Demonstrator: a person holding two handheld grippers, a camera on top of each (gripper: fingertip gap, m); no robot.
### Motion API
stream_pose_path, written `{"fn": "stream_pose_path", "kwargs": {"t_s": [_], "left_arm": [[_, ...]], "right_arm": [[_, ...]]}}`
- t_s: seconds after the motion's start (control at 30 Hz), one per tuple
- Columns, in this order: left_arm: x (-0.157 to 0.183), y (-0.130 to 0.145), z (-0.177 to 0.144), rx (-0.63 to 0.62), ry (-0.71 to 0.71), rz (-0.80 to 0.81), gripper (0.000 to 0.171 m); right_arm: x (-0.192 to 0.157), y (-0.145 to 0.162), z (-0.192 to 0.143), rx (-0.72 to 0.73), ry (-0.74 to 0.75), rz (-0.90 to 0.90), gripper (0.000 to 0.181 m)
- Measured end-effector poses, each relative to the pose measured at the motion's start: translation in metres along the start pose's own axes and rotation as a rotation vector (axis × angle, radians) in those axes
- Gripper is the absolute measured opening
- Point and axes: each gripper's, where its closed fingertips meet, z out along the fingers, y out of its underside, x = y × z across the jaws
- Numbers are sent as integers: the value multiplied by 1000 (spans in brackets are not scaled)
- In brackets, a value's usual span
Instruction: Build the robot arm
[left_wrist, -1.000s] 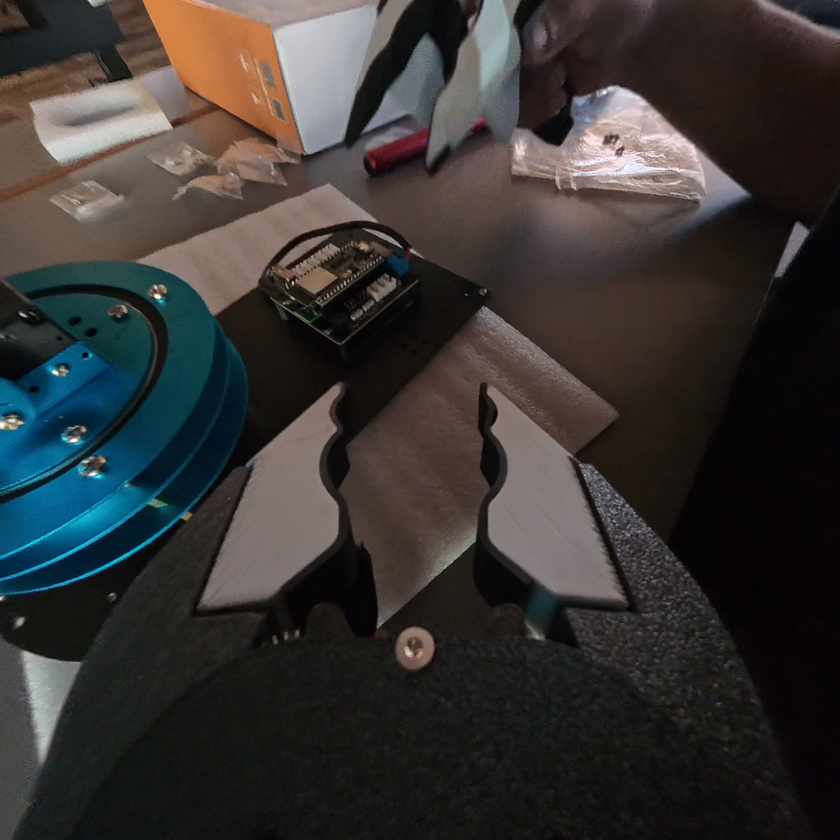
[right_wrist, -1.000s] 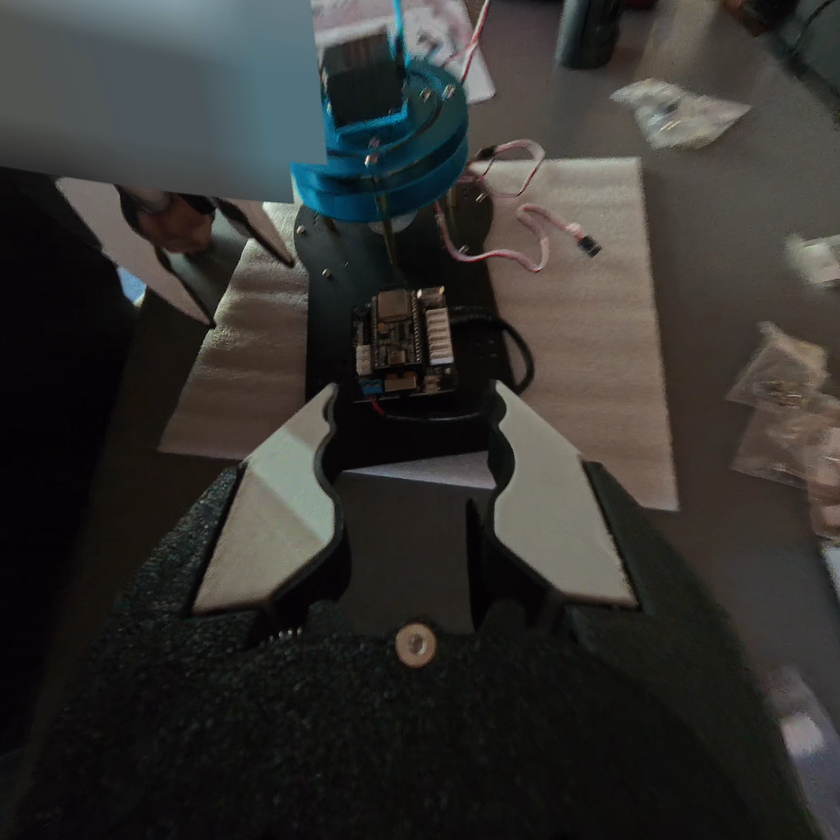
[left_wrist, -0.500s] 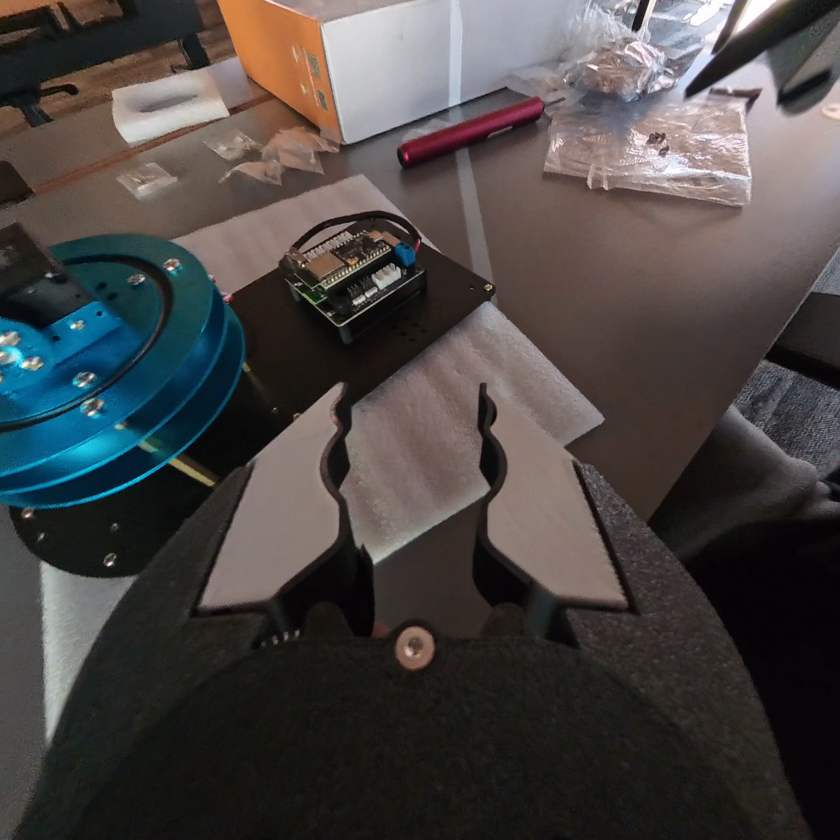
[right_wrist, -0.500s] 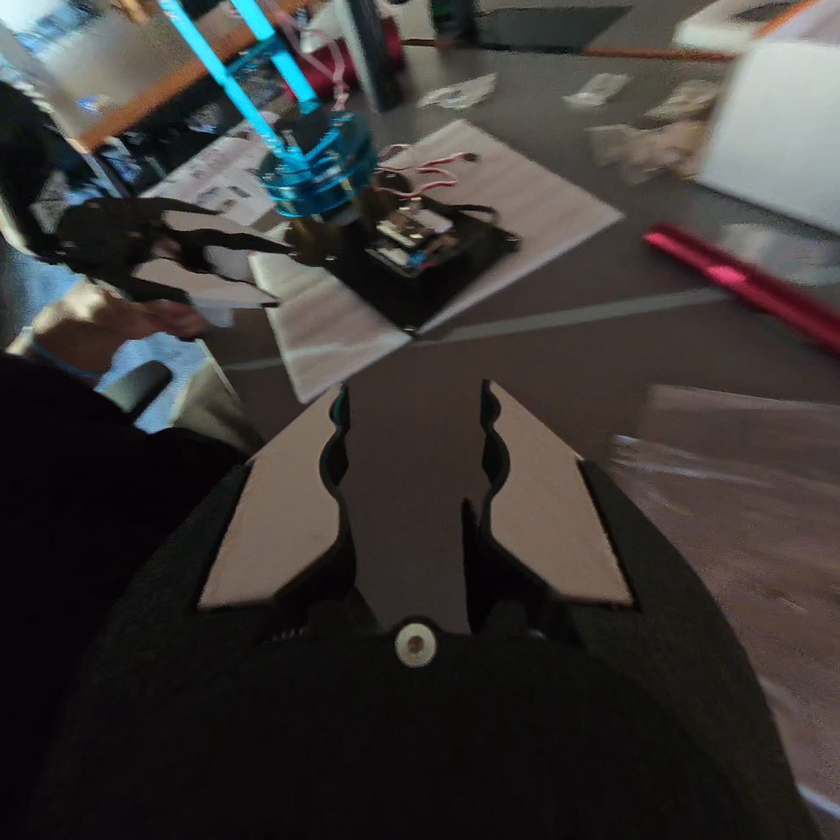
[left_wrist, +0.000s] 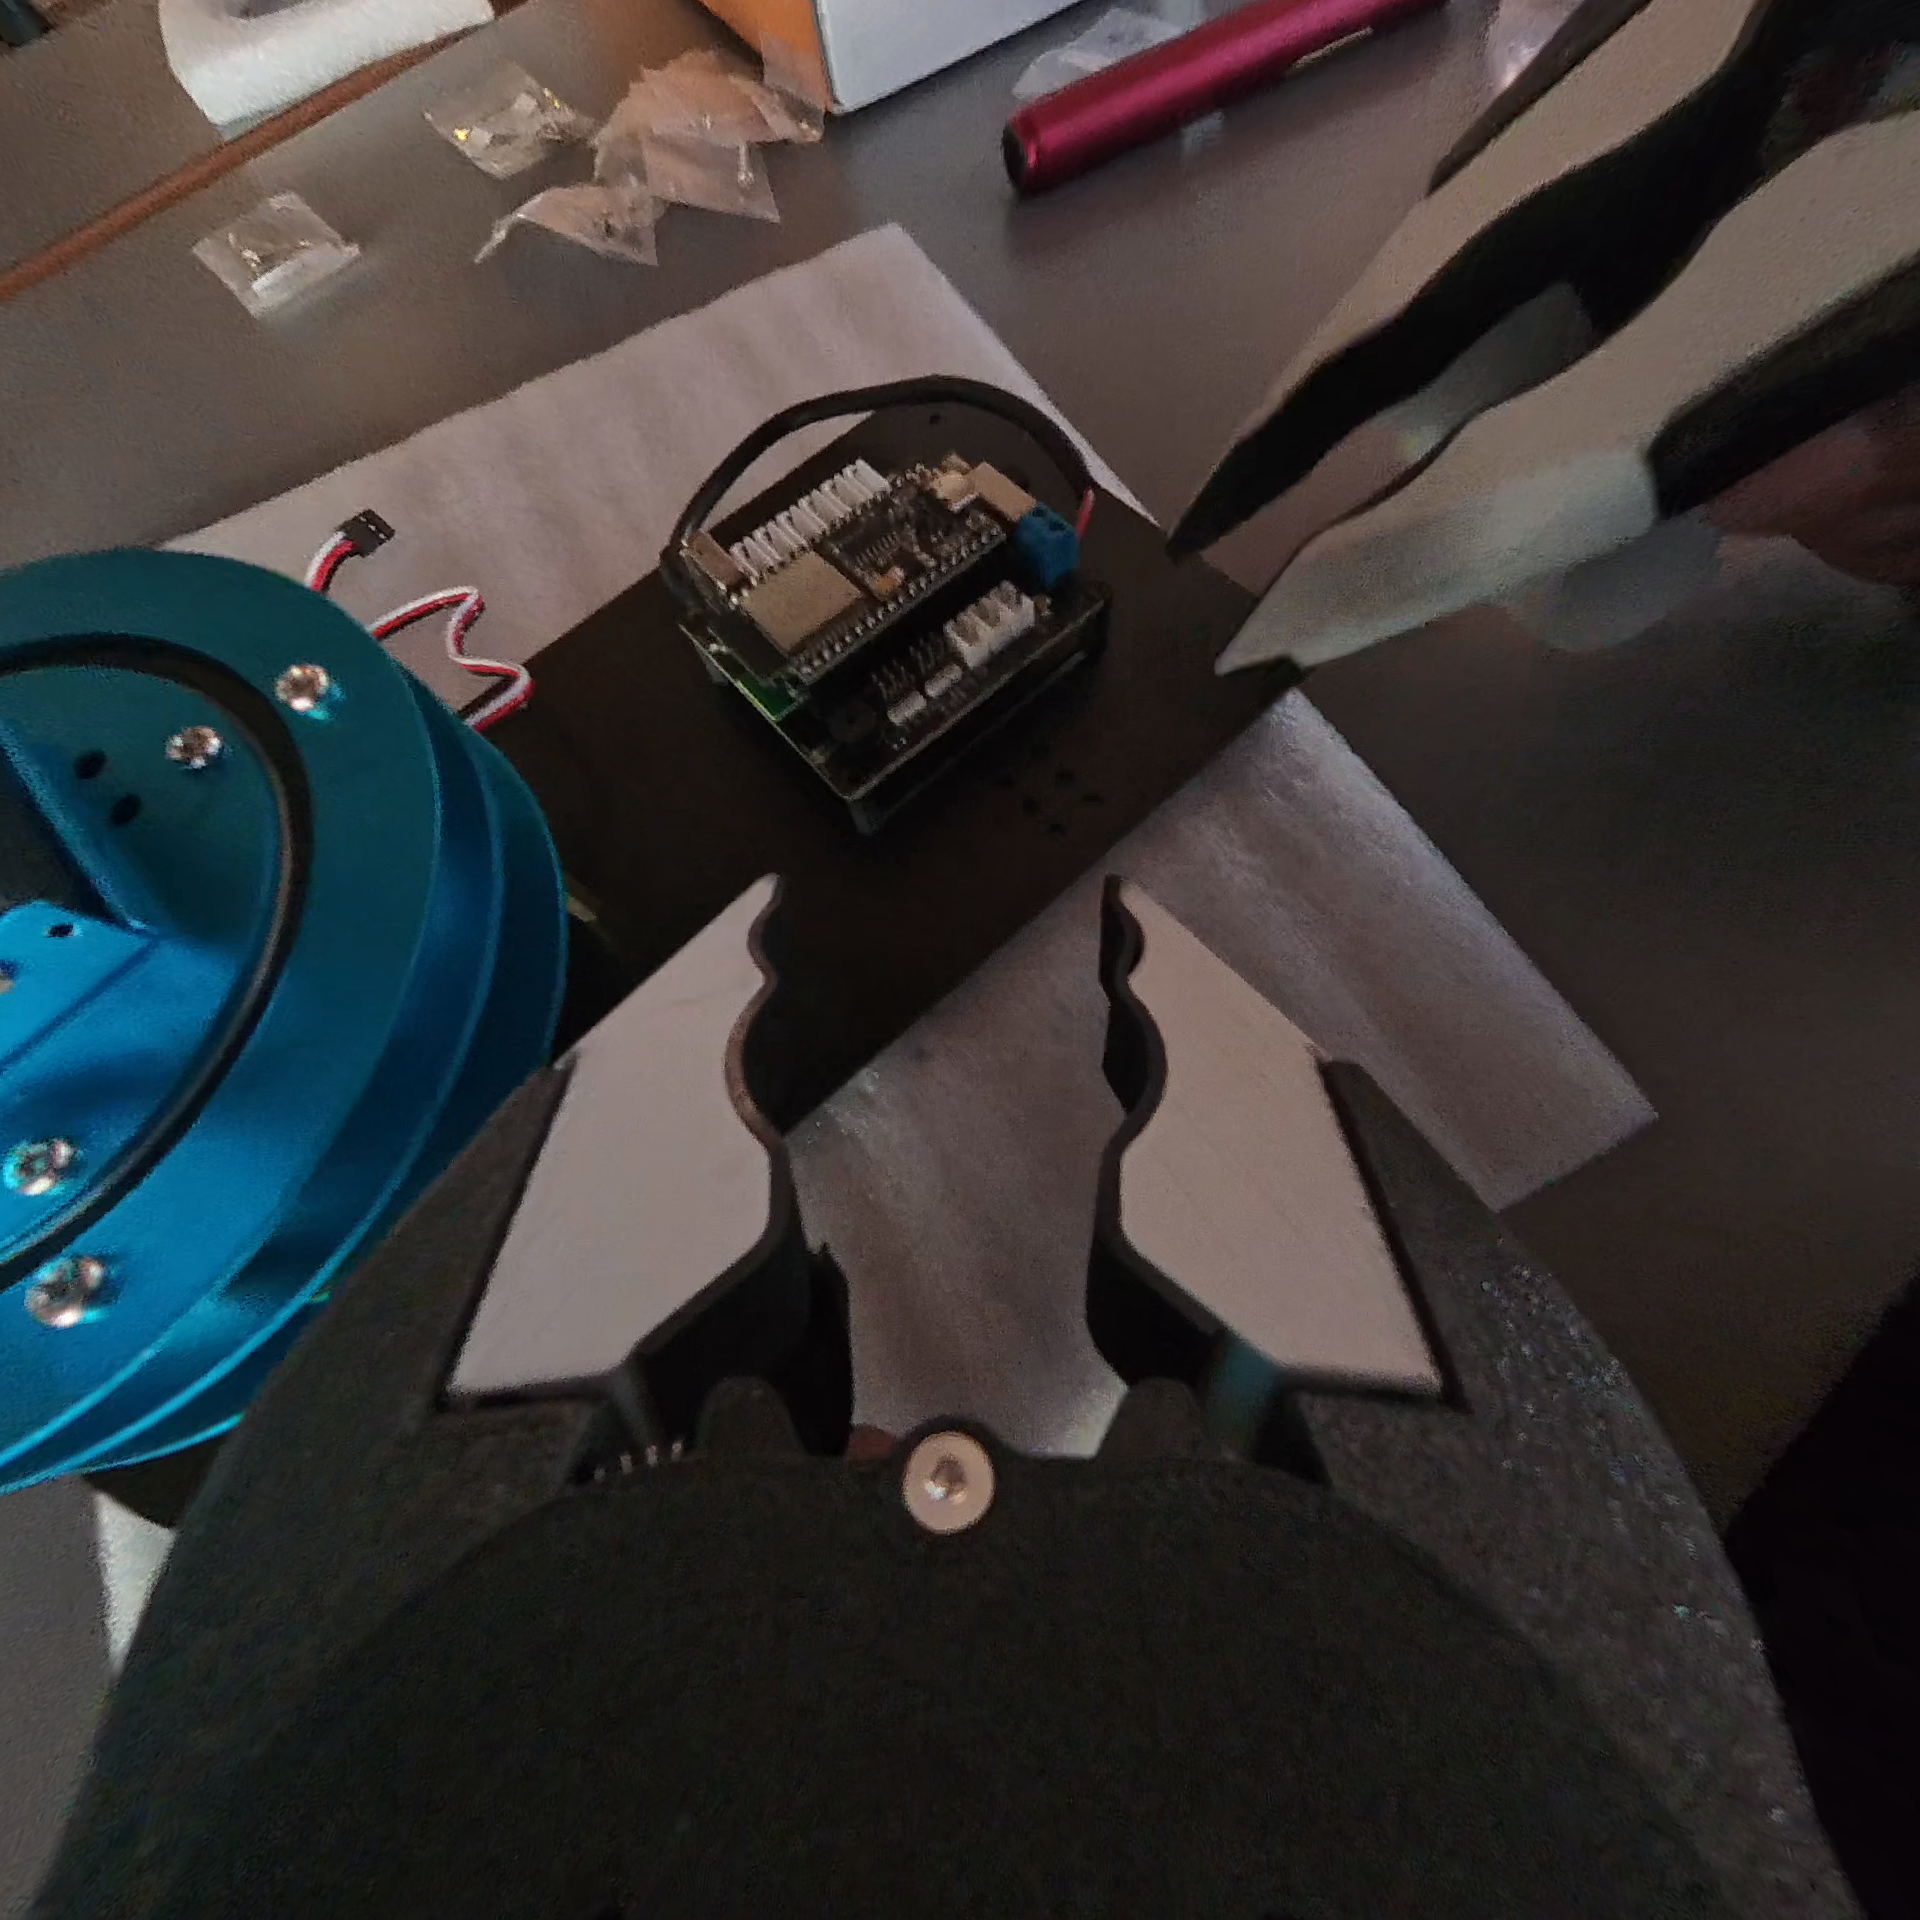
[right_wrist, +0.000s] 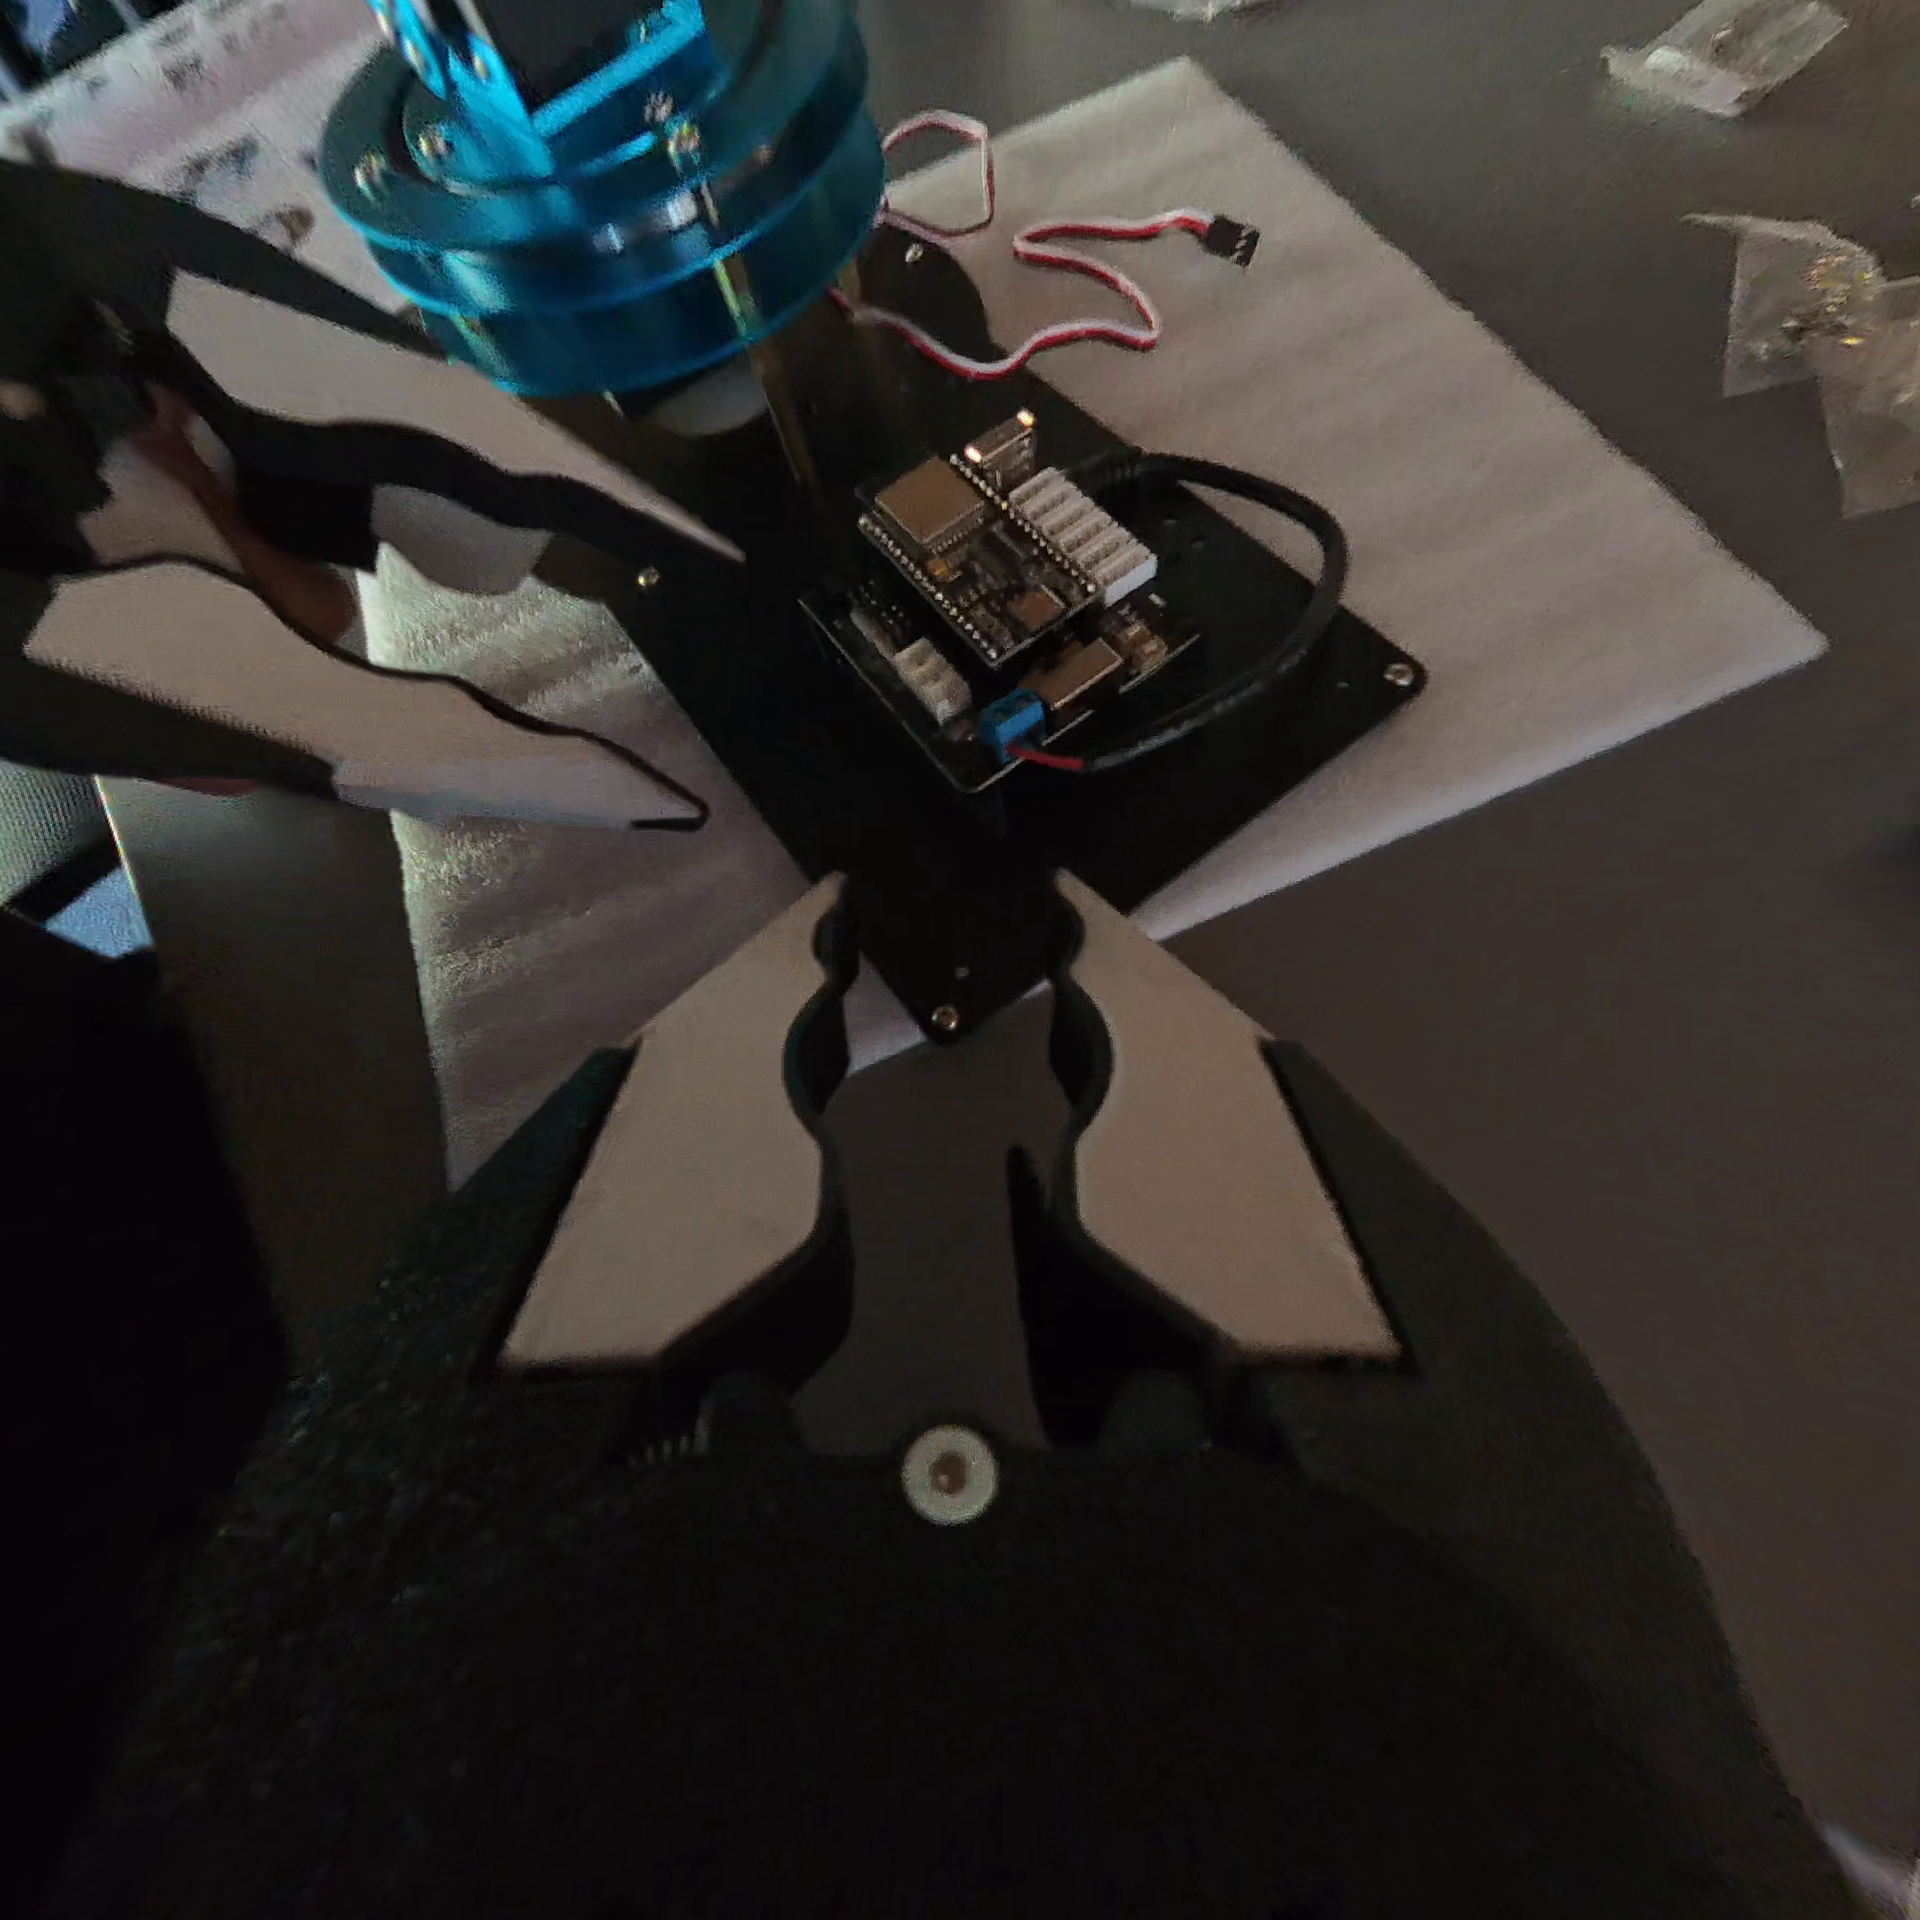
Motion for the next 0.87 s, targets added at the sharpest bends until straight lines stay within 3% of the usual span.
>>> {"fn": "stream_pose_path", "kwargs": {"t_s": [0.3,0.47,0.7,0.8,0.83,0.87], "left_arm": [[4,0,15,-51,34,6,56],[4,1,15,-58,28,20,56],[7,0,17,-60,30,53,52],[7,-1,17,-59,35,37,53],[7,-1,17,-58,39,27,53],[7,-1,16,-57,43,11,55]], "right_arm": [[3,-4,22,-37,-91,-5,14],[8,-2,21,-34,-50,-25,3],[8,-2,22,-28,12,-171,3],[7,-3,21,-18,-23,-108,8],[4,-4,20,-7,-48,-101,30],[3,-6,19,3,-55,-99,40]]}}
